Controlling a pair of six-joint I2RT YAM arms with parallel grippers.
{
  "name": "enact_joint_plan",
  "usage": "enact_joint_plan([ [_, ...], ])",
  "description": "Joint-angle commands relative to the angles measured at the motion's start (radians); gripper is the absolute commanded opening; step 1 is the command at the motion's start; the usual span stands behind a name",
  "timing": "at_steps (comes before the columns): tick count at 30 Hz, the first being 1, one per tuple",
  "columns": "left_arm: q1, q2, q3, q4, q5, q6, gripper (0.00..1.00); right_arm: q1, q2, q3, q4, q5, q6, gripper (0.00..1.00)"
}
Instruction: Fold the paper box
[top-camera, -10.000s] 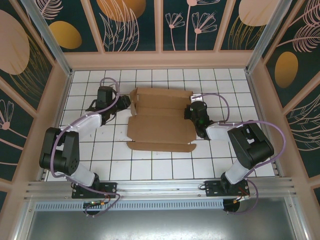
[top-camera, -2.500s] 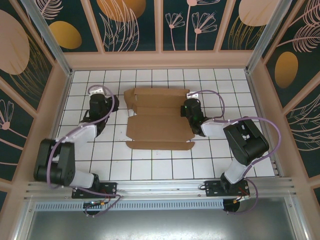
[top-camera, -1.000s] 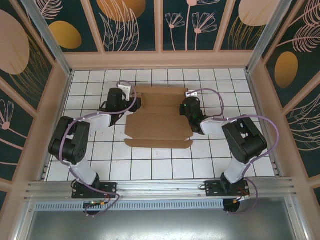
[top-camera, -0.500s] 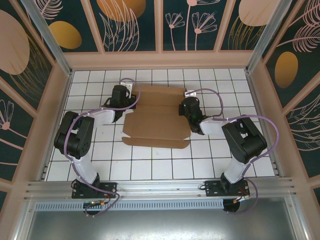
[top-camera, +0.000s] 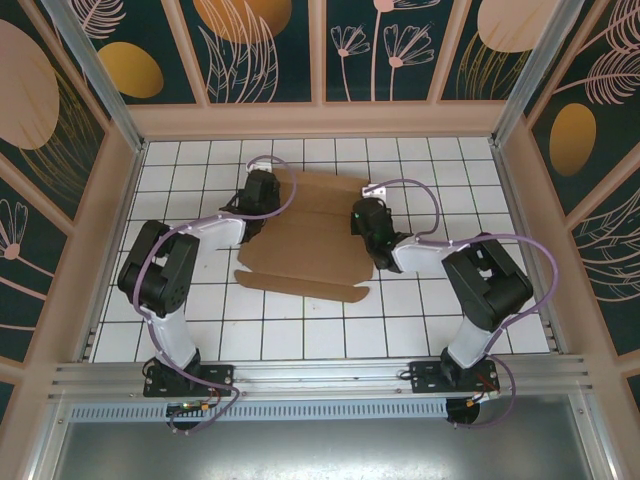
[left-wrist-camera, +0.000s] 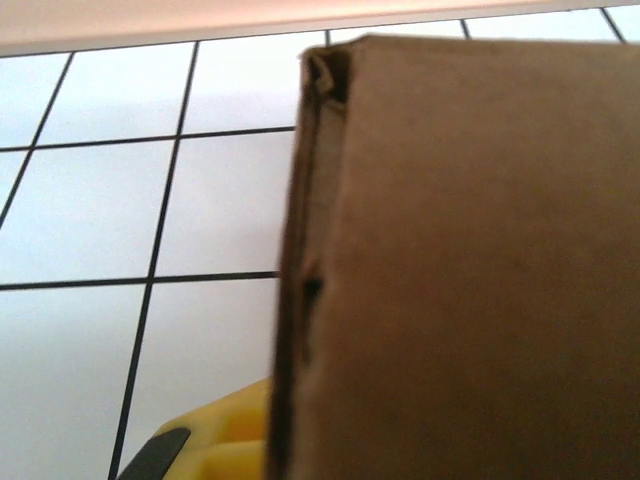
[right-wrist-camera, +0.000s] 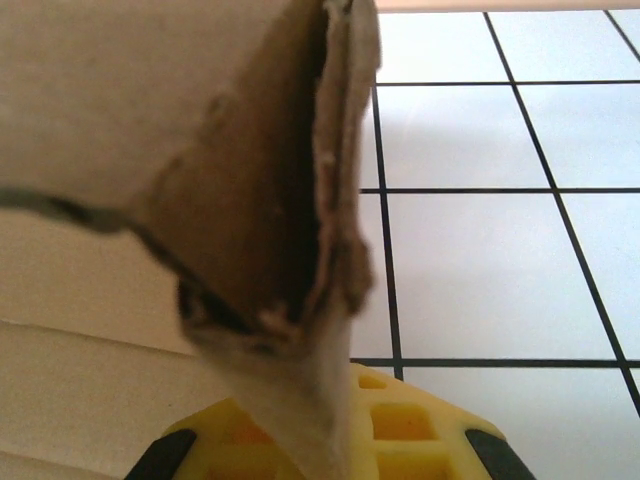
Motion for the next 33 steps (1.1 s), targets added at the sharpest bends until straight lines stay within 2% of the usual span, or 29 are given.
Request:
enact_joint_plan([
  [1, 0.006, 0.04, 0.031, -0.07, -0.198, -0.103, 0.0, 0.029, -0.051, 0.027, -0.038, 0.131, 0.095, 0.04],
  [4, 0.007, 0.067, 0.045, -0.09, -0.214, -0.163, 0.0, 0.032, -0.06, 0.024, -0.037, 0.129, 0.143, 0.04],
  [7, 0.006, 0.087, 0.047, -0.083, -0.165, -0.193, 0.0, 0.031, -0.051, 0.007, 0.004, 0.096, 0.12, 0.04],
  [9, 0.005, 0.077, 0.019, -0.037, -0.11, -0.197, 0.01, 0.029, -0.038, -0.006, 0.021, 0.093, 0.108, 0.04],
  [11, 0.005, 0.045, -0.035, 0.039, -0.05, -0.191, 0.07, 0.019, -0.028, -0.024, 0.047, 0.08, 0.093, 0.03],
  [13, 0.006, 0.008, -0.093, 0.123, -0.016, -0.177, 0.09, 0.01, -0.025, -0.053, 0.096, 0.081, 0.073, 0.02],
  [17, 0.006, -0.041, -0.204, 0.268, -0.003, -0.149, 0.01, 0.006, -0.013, -0.118, 0.244, 0.104, -0.022, 0.0],
  [22, 0.005, -0.035, -0.27, 0.366, 0.06, -0.155, 0.0, 0.007, 0.0, -0.175, 0.367, 0.1, -0.1, 0.0],
  [26, 0.007, -0.028, -0.318, 0.425, 0.066, -0.18, 0.0, 0.01, 0.037, -0.205, 0.411, 0.101, -0.13, 0.0],
  [33, 0.006, -0.003, -0.326, 0.409, 0.054, -0.21, 0.01, 0.013, 0.109, -0.177, 0.379, 0.135, -0.135, 0.0],
])
